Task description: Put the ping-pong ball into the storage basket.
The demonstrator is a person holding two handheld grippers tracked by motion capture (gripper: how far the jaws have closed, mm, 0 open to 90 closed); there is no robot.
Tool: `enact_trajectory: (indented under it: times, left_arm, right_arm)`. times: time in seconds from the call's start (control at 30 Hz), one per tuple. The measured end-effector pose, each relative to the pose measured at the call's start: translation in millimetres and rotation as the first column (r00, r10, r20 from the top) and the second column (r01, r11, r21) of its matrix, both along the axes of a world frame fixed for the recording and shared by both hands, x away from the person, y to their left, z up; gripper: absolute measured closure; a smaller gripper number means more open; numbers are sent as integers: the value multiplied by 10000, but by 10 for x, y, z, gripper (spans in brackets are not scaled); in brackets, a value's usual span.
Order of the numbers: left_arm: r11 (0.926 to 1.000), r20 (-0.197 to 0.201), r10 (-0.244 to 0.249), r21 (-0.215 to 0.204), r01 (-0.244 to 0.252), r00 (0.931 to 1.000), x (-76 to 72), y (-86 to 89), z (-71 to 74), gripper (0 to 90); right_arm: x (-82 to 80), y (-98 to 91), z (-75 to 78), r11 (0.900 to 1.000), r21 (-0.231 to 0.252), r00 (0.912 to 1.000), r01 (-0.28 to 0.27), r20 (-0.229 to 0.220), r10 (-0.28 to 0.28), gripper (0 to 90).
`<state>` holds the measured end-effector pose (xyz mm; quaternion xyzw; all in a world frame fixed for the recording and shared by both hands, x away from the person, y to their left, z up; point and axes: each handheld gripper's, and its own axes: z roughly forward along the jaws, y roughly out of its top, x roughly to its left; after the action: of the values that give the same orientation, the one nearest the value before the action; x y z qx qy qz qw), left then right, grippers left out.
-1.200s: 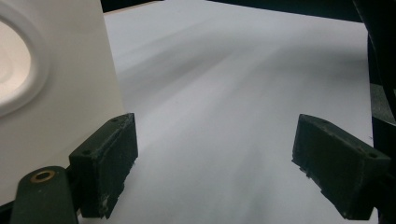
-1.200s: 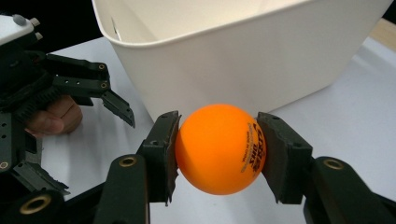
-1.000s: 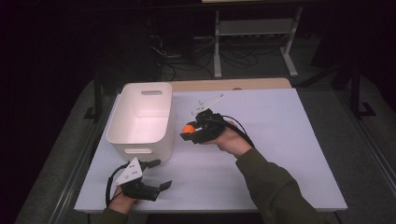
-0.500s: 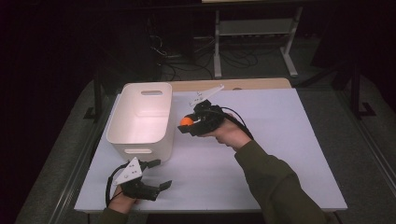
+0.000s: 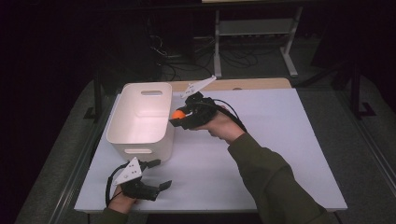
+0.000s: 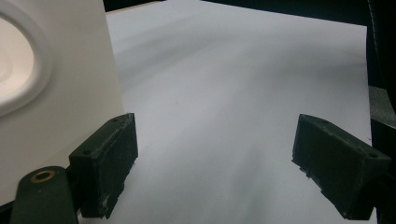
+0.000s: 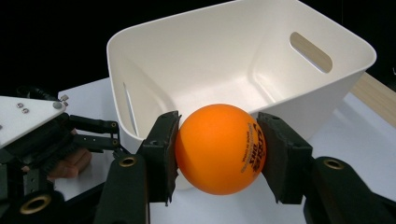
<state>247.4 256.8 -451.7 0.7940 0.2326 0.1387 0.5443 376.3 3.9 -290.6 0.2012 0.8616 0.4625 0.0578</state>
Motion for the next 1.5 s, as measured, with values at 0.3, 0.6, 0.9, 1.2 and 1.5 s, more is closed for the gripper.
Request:
enact_trajectory:
  times: [0.3, 0.6, 0.9, 1.2, 1.5]
  left_arm:
    - [10000, -10, 21, -19, -21, 10000, -3, 0, 0, 140]
    - [10000, 10, -6, -54, 6, 10000, -1, 5, 0, 140]
    - [10000, 30, 2, -52, -2, 10000, -5, 3, 0, 140]
    - [10000, 25, -10, -11, 10, 10000, -4, 1, 1, 140]
    - [10000, 43, -18, -40, 18, 10000, -5, 3, 1, 140]
  right_arm:
    - [49, 140, 77, 9998, -33, 9998, -192, 95, 193, 494]
    - [122, 297, 145, 9995, -3, 9995, -322, 67, 322, 494]
    - [175, 516, 178, 9983, -21, 9983, -574, 30, 574, 495]
    - [202, 717, 196, 9968, -195, 9970, -775, -40, 774, 495]
    - [251, 921, 97, 9943, -518, 9955, -936, -196, 927, 494]
